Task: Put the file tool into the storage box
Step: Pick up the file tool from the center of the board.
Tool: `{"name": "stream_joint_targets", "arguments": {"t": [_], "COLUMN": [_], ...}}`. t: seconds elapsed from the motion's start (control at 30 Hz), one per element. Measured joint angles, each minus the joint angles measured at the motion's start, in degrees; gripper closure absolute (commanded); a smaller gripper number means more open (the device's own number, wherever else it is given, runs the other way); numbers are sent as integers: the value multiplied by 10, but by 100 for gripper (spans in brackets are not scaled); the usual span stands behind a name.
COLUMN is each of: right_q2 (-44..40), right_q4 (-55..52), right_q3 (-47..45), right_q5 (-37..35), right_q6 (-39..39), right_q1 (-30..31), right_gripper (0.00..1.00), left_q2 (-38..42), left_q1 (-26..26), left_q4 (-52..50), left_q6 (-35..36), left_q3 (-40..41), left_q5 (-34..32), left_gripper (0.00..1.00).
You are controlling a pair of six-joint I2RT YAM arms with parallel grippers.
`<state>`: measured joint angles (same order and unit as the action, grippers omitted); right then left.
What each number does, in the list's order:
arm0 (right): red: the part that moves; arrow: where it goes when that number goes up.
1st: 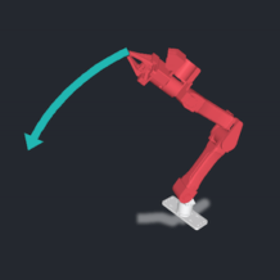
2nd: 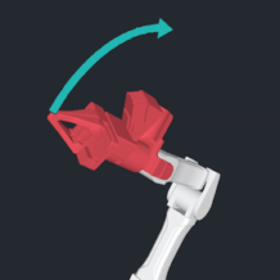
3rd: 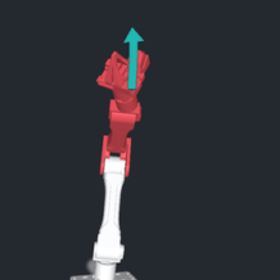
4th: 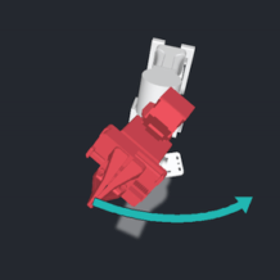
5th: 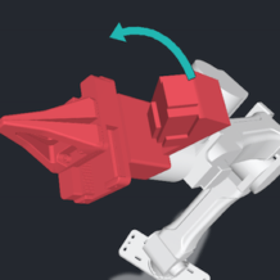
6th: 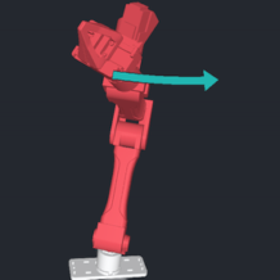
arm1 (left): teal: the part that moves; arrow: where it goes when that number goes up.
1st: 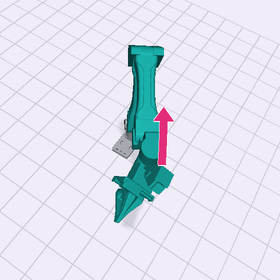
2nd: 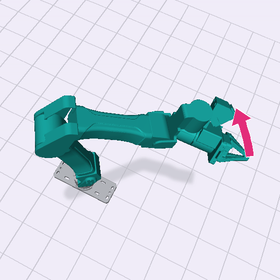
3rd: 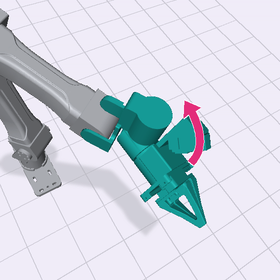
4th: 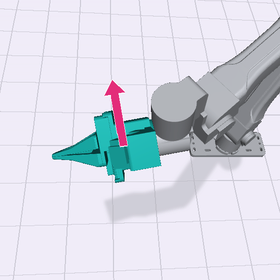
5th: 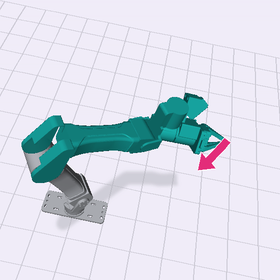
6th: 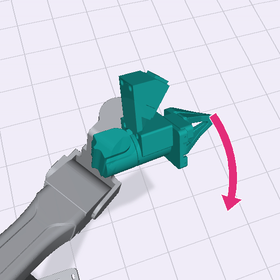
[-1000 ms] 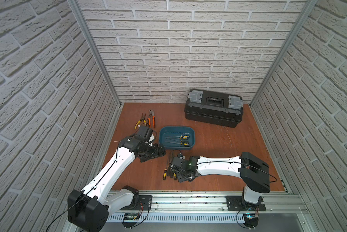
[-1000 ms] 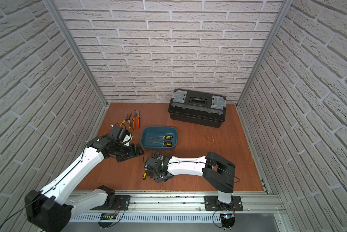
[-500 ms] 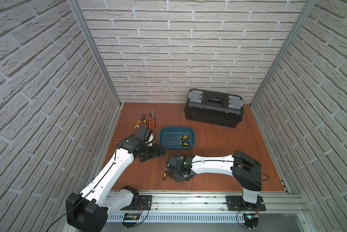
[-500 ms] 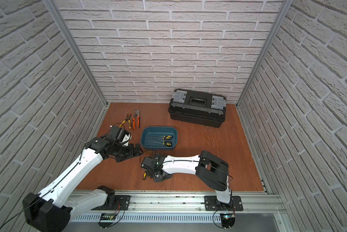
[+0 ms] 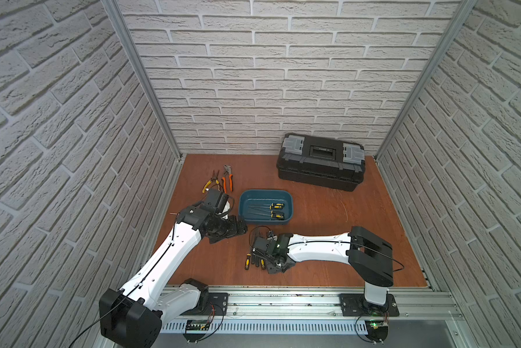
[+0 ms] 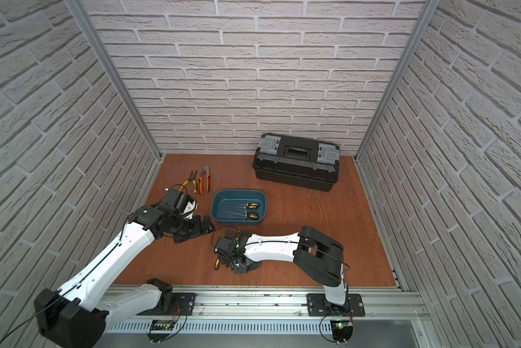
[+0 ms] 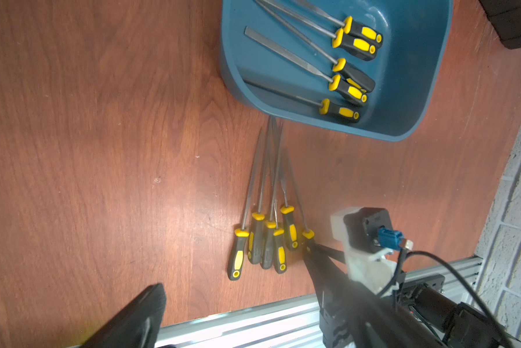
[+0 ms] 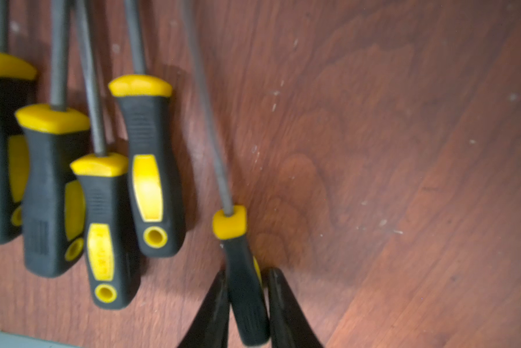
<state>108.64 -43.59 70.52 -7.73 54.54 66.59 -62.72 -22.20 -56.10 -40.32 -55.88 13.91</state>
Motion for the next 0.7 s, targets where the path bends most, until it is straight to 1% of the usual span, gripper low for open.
{"name": "stream_joint_targets", "arguments": {"t": [0.3,0.4,0.7], "right_q2": [-9,-31,-110], "right_q4": [-16,-24,-39], "right_q3": [-2,-7,-20], "right_q5": [-23,-33,-50], "right_q6": [-26,-44,-110], "right_q1": [0,0,0], "right_gripper": [91,94,98], "left_q2": [-3,-3,1], "left_q1": [0,0,4], "left_q4": [-15,-19,-28], "left_q6": [7,9,22], "left_q3": [-39,-52,-94], "left_q5": [-19,-27,-59], "left_gripper": [2,2,2]}}
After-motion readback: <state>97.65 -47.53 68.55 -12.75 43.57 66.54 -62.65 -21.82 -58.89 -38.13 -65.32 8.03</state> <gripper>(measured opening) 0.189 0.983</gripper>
